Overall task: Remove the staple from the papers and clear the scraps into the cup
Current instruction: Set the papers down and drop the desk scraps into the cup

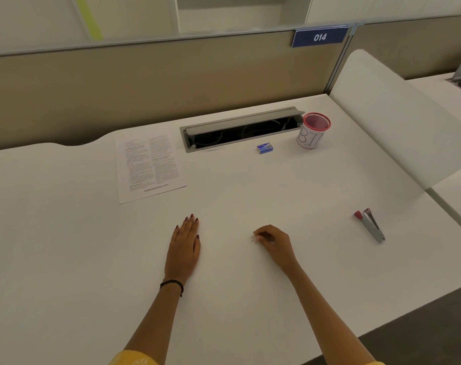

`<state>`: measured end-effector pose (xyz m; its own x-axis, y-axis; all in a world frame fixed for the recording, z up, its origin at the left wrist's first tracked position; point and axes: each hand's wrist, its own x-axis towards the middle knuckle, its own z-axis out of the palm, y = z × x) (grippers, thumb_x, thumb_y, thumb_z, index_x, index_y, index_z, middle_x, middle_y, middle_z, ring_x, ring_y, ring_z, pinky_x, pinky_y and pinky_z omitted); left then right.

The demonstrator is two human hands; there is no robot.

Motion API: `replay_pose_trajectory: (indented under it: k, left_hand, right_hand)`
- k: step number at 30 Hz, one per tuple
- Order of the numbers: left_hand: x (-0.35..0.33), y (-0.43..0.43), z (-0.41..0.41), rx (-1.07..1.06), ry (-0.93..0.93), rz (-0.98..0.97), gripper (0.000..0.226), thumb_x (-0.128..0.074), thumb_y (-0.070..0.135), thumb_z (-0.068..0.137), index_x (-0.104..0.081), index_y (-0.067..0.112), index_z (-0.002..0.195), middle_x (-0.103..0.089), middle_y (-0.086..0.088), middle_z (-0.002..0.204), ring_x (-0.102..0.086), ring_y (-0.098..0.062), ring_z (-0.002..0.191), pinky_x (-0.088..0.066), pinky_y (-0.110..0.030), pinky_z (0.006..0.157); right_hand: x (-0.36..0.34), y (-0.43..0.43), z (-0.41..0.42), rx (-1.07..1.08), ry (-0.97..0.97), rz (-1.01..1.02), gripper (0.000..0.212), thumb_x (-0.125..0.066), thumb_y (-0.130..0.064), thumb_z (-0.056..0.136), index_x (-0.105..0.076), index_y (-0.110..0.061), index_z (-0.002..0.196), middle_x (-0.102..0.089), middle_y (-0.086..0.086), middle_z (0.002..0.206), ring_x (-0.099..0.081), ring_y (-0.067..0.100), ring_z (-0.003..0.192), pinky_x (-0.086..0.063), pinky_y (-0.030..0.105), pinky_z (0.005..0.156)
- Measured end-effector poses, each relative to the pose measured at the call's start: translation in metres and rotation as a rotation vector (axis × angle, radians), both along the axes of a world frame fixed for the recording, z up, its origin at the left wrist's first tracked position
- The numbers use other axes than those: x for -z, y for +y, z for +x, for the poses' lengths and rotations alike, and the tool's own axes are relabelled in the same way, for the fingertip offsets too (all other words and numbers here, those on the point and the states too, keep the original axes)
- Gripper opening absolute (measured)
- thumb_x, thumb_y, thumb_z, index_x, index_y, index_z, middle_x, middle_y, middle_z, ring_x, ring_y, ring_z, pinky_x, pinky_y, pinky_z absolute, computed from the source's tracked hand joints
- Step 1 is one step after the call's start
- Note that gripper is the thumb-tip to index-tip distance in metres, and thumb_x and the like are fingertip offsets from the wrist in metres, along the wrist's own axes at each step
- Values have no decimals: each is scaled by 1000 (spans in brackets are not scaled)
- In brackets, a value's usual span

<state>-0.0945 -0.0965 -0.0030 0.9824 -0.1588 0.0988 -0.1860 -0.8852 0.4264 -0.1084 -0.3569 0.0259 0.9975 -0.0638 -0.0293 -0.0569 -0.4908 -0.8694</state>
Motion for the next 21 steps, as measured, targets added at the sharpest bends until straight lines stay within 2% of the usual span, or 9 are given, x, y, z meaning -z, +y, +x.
replay_pose_trajectory:
  k: [3,7,13,16,21]
  left_hand:
    - [0,-1,0,-4,2,0,57,-13,33,92,-24,13,144,-19,5,150,-15,-7,139,-4,-25,115]
    - [0,0,1,-1,-3,23,55,-15,30,93,-27,12,143,-22,3,150,-19,-10,139,-1,-22,115]
    - [0,-1,1,-6,-1,40,54,-16,30,93,-28,12,143,-25,0,150,-20,-11,139,-5,-25,115]
    - [0,-1,0,-9,2,48,54,-16,30,94,-28,12,143,-25,-1,151,-20,-12,139,-6,-27,114]
    - [0,-1,0,-11,3,44,54,-16,30,94,-28,12,143,-25,0,151,-21,-12,139,-7,-27,114]
  right_hand:
    - [1,-7,0,-29,7,-38,21,-58,7,80,-67,-9,91,-68,2,90,-62,8,83,-48,10,73]
    - [-1,5,1,-93,-10,-131,19,-56,7,80,-66,-6,89,-65,3,88,-61,10,77,-48,14,72]
    - [-6,7,9,-132,42,-117,17,-60,6,79,-65,-6,91,-61,0,87,-58,6,75,-46,9,70]
    - [-8,1,16,-262,90,-194,17,-63,2,79,-64,-9,92,-59,2,90,-57,11,77,-42,8,68]
    - [-14,0,27,-431,89,-317,5,-60,-5,84,-61,-9,86,-54,-1,85,-52,14,75,-39,16,66]
